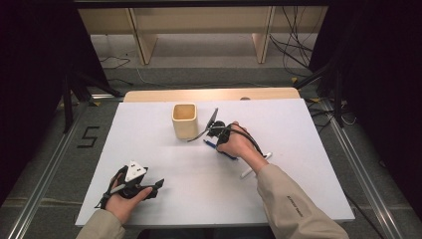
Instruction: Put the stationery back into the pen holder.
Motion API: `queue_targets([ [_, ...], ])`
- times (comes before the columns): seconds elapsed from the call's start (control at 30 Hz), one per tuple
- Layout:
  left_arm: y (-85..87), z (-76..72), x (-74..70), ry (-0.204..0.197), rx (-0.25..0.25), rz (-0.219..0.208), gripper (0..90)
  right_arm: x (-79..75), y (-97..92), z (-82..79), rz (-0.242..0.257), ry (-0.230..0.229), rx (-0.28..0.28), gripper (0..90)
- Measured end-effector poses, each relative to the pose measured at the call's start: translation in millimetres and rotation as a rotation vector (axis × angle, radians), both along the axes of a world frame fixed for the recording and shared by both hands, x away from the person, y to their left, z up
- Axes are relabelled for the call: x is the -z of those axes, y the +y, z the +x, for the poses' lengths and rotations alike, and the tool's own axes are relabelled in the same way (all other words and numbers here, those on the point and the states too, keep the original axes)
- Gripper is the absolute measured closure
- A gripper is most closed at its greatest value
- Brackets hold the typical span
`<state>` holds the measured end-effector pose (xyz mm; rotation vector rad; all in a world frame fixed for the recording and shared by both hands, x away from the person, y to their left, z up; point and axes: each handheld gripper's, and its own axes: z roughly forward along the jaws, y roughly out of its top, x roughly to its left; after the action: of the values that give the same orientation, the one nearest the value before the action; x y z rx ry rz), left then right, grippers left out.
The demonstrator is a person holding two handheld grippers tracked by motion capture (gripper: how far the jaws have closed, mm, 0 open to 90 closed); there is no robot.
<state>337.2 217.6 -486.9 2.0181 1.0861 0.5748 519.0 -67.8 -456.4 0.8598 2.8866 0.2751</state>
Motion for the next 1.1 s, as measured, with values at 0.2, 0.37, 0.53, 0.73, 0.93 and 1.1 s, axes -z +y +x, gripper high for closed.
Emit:
queue_targets([
  [0.2,0.1,0.0,0.1,0.001,0.001,0.001,26.2,-1.0,-0.9,-0.8,0.016,0.006,0.011,79.5],
  [0.37,0.2,0.0,0.1,0.001,-0.001,-0.002,26.3,-3.3,-2.7,-1.5,0.029,0.006,0.022,79.5],
  [0.53,0.6,0.0,-0.1,-0.001,-0.003,-0.002,26.3,-8.3,-6.0,-3.4,0.054,0.0,0.036,79.5],
  [0.73,0.5,-0.1,-0.2,-0.001,-0.003,-0.002,26.4,-15.7,-12.7,-6.3,0.119,-0.029,0.085,79.5],
  [0.93,0.3,0.1,0.1,-0.002,-0.004,-0.003,26.5,-23.8,-20.7,-7.7,0.21,-0.079,0.147,79.5],
  [1.1,0.6,0.0,-0.2,0.0,-0.004,-0.001,26.5,-32.4,-23.6,-8.0,0.298,-0.134,0.182,79.4],
])
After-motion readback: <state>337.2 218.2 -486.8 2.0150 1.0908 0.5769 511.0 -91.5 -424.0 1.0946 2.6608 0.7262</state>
